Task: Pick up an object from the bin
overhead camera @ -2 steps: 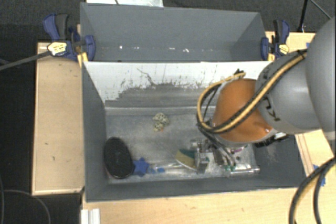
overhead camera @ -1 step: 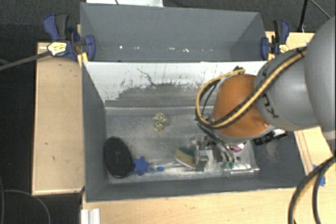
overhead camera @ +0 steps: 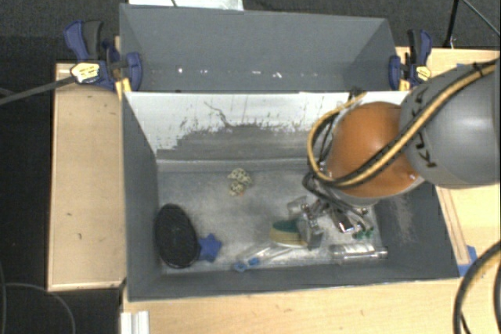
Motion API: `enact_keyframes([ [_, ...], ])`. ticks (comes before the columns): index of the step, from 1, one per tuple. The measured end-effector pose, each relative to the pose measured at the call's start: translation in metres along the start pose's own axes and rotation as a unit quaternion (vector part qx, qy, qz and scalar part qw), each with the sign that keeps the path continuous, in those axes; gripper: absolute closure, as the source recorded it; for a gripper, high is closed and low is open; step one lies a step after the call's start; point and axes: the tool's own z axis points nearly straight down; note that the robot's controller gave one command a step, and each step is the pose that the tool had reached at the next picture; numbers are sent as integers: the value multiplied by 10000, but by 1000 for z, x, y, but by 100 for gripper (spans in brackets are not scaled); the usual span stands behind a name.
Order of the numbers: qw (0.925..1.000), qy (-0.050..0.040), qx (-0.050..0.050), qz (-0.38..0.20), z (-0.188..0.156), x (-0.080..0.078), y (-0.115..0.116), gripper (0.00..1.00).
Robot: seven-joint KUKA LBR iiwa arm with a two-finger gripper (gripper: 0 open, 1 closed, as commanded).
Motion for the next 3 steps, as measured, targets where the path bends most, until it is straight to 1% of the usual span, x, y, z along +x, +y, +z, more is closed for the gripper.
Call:
enact_keyframes([
  [1, 10000, 3, -4, 5, 0, 0, 0, 0],
  [2, 9965, -40, 10, -832, 18, 16, 5, 0],
  [3, 9675, 9, -11, -2530, 6, 21, -2, 0],
])
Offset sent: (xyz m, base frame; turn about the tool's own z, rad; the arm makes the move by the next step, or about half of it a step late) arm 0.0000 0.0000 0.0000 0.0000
